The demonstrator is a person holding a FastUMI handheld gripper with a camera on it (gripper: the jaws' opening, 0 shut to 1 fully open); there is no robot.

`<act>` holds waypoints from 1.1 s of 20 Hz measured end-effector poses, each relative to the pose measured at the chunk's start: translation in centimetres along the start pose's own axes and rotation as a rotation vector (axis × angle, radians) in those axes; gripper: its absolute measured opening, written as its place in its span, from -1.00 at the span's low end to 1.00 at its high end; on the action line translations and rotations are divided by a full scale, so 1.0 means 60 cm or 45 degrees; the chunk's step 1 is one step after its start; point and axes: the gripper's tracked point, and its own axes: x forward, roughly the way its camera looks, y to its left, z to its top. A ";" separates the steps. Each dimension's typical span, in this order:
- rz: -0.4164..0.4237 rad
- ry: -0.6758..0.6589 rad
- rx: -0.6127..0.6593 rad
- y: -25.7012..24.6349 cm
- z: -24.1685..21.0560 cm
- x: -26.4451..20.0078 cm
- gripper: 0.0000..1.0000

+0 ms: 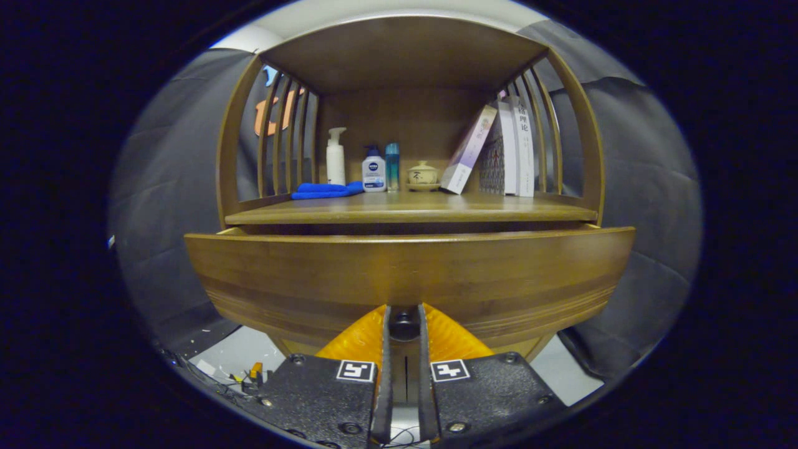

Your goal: Pull open the drawer, take out the items inside it, and place them on the countertop above the cabinet.

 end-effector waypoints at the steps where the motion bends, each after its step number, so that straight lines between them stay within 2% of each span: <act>1: 0.003 0.003 -0.003 -0.001 -0.004 -0.010 -0.61; 22: 0.083 0.076 -0.067 -0.014 -0.066 -0.153 -0.61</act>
